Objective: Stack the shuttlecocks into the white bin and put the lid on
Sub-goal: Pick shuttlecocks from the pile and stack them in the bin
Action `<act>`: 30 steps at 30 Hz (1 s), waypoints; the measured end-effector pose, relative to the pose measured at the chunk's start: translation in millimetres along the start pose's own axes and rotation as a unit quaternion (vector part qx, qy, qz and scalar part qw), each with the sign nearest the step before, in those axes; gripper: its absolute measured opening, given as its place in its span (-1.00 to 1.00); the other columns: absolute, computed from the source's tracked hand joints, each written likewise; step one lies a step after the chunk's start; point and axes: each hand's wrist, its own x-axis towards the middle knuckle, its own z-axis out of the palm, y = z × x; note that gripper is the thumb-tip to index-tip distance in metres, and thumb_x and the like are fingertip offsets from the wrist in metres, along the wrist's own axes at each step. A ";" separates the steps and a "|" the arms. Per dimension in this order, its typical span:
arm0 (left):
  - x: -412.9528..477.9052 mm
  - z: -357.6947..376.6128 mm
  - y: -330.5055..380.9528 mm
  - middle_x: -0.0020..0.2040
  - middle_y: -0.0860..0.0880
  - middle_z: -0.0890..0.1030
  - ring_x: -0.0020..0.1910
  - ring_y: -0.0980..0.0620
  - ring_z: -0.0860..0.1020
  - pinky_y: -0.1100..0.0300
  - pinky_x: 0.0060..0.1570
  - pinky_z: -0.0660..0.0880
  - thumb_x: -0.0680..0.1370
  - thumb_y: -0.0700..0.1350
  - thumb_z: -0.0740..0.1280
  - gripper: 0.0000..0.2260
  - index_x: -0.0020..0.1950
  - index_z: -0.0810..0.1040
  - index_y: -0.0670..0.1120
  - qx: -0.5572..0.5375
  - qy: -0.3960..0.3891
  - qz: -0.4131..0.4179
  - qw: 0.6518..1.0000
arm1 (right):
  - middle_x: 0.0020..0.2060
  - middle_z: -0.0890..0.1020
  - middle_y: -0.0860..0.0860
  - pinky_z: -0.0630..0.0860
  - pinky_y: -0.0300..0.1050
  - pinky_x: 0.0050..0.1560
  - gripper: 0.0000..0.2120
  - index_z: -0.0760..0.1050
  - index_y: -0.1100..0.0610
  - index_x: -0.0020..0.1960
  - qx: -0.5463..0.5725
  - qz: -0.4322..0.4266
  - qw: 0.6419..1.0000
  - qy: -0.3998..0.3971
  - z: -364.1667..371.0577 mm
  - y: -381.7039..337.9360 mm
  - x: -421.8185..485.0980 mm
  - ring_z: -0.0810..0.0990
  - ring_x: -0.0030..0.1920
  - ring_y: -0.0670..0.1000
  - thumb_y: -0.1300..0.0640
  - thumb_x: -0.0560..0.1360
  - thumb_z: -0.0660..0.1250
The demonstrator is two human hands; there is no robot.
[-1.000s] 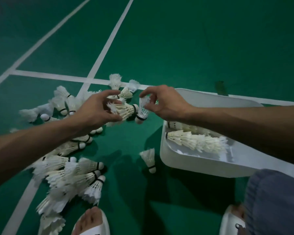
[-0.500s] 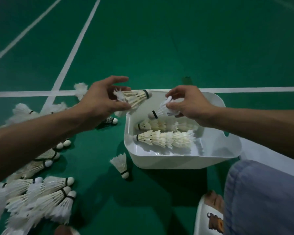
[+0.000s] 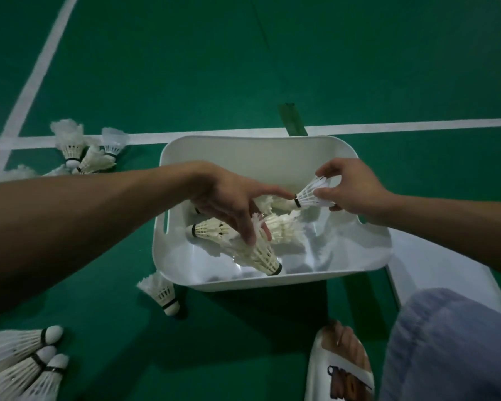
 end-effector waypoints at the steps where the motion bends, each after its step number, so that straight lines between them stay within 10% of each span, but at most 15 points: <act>1: 9.2 -1.8 3.3 0.15 -0.25 0.59 0.10 -0.18 0.61 -0.02 0.00 0.61 0.39 -0.52 0.34 -0.10 0.49 0.14 0.23 -0.005 -0.026 -0.012 1.000 | 0.06 0.58 0.02 0.66 0.08 -0.22 -0.67 0.54 0.12 0.13 -0.004 0.001 1.000 -0.001 0.4 1.9 1.5 0.64 -0.14 0.07 0.26 0.39 0.50; 6: 47.4 -5.3 14.4 0.40 -0.18 0.39 0.20 -0.07 0.52 0.20 -0.15 0.58 0.44 -0.37 0.39 -0.16 0.49 0.12 0.29 0.016 -0.066 -0.060 0.996 | 0.13 0.55 -0.04 0.64 -0.07 -0.09 -0.47 0.48 0.12 0.29 -0.024 0.000 1.000 -0.015 3.9 11.2 8.3 0.65 -0.05 0.07 0.31 0.35 0.51; 9: 67.7 4.7 16.3 0.52 -0.02 0.19 0.30 -0.06 0.45 0.23 -0.08 0.53 0.48 -0.29 0.40 -0.20 0.48 0.12 0.33 0.042 -0.057 -0.081 0.994 | 0.21 0.55 -0.02 0.44 -0.40 -0.39 -0.44 0.45 0.10 0.34 -0.039 -0.001 0.999 -0.018 3.3 20.5 10.8 0.61 0.03 0.05 0.35 0.37 0.43; 13: 87.6 12.8 20.6 0.57 0.04 -0.07 0.14 -0.04 0.50 0.19 -0.12 0.55 0.45 -0.40 0.35 -0.12 0.46 0.09 0.39 0.109 -0.035 -0.099 0.988 | 0.24 0.53 0.00 0.50 -0.21 -0.10 -0.41 0.42 0.09 0.37 -0.046 -0.016 0.999 -0.022 6.7 23.9 15.8 0.59 0.10 0.06 0.38 0.37 0.38; 18: 108.3 19.1 21.1 0.36 -0.15 0.29 -0.38 0.04 0.38 0.23 -0.38 0.42 0.43 -0.42 0.28 -0.15 0.48 0.12 0.32 0.213 -0.027 -0.138 0.967 | 0.24 0.53 0.02 0.52 -0.17 0.00 -0.39 0.40 0.08 0.38 -0.061 -0.022 0.998 -0.022 7.1 27.2 15.4 0.58 0.08 0.08 0.36 0.36 0.37; 21: 107.1 12.3 21.1 0.07 -0.15 0.44 -0.41 0.03 0.39 0.21 -0.38 0.42 0.42 -0.43 0.24 -0.24 0.46 0.23 0.22 0.199 0.001 -0.143 0.969 | 0.25 0.53 0.02 0.47 -0.20 -0.10 -0.38 0.39 0.09 0.40 -0.068 -0.026 0.997 -0.022 4.8 27.2 14.1 0.58 0.05 0.07 0.35 0.37 0.38; 27: 95.3 -3.3 17.2 0.46 -0.13 0.24 -0.07 -0.06 0.58 0.22 -0.34 0.44 0.44 -0.44 0.23 -0.30 0.39 0.29 0.22 0.167 -0.006 -0.129 0.977 | 0.26 0.51 0.05 0.40 -0.22 0.02 -0.45 0.37 0.11 0.39 -0.103 -0.029 0.994 -0.002 4.6 25.9 12.7 0.51 0.12 0.05 0.31 0.43 0.36; 30: 90.7 -4.4 13.5 0.31 -0.15 0.35 -0.33 0.06 0.47 0.26 -0.41 0.41 0.46 -0.43 0.24 -0.32 0.40 0.29 0.22 0.164 0.001 -0.120 0.979 | 0.29 0.48 0.06 0.40 -0.13 0.19 -0.45 0.34 0.11 0.41 -0.143 -0.037 0.989 -0.005 5.4 25.9 8.1 0.46 0.23 0.07 0.35 0.45 0.31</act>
